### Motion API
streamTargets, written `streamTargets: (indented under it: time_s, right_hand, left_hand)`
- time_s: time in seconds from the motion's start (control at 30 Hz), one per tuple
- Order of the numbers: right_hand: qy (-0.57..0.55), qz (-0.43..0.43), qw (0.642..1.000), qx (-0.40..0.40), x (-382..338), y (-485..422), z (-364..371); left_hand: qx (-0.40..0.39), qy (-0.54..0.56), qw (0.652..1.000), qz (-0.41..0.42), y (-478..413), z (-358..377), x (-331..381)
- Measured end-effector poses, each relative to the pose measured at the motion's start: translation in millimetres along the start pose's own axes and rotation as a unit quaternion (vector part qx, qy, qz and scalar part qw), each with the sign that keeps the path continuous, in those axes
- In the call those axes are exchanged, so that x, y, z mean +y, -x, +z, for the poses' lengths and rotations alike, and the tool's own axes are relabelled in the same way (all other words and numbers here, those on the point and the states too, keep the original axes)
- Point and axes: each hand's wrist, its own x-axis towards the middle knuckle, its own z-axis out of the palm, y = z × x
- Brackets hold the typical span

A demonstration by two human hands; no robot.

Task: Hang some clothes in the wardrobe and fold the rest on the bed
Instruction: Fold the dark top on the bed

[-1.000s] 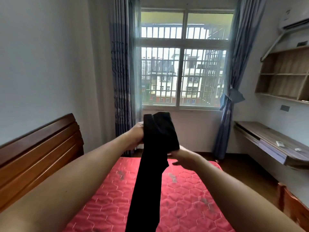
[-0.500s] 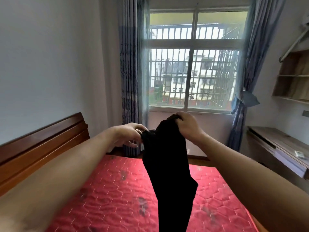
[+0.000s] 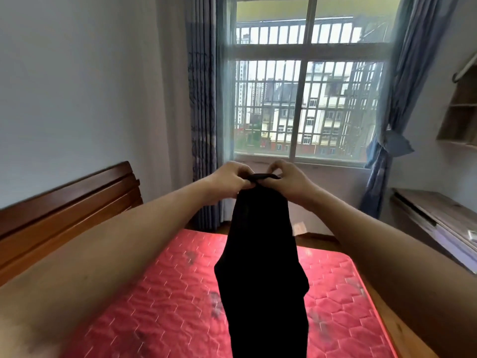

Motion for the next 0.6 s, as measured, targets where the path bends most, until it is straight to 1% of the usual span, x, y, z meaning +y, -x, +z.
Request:
streamTargets:
  time_s: [0.07, 0.1, 0.2, 0.27, 0.33, 0.4, 0.43, 0.53, 0.6]
  right_hand:
    - [-0.070, 0.041, 0.994, -0.079, 22.1, 9.6, 9.3]
    - [-0.077, 0.056, 0.989, -0.115, 32.7, 13.9, 17.6]
    - [-0.062, 0.097, 0.974, -0.198, 60.7, 24.4, 56.5]
    - [-0.025, 0.106, 0.969, -0.220, 71.1, 29.7, 89.4]
    - [0.052, 0.084, 0.974, -0.203, 76.0, 32.2, 124.0]
    - [0.156, 0.067, 0.974, -0.148, 75.9, 31.7, 152.3]
    - [0.175, 0.069, 0.975, -0.120, 74.3, 29.9, 162.6]
    - [0.168, 0.081, 0.981, -0.051, 70.0, 17.4, 184.8]
    - [0.149, 0.082, 0.985, -0.017, 66.7, 7.8, 194.8]
  left_hand:
    - [0.020, -0.009, 1.000, -0.011, -1.8, -0.8, -0.8]
    - [0.032, -0.004, 0.999, -0.019, -2.5, -2.4, -1.1]
    - [0.089, 0.040, 0.994, -0.047, -3.6, -14.1, -4.0]
    - [0.133, 0.039, 0.989, -0.053, -2.6, -27.6, -8.9]
    - [0.154, 0.024, 0.986, -0.059, 1.7, -42.8, -15.4]
    - [0.164, 0.011, 0.984, -0.069, 9.0, -59.3, -22.7]
    - [0.168, 0.011, 0.983, -0.075, 13.0, -68.3, -27.6]
    - [0.175, 0.020, 0.981, -0.086, 24.7, -98.3, -46.2]
    - [0.160, 0.009, 0.984, -0.081, 29.8, -119.5, -61.8]
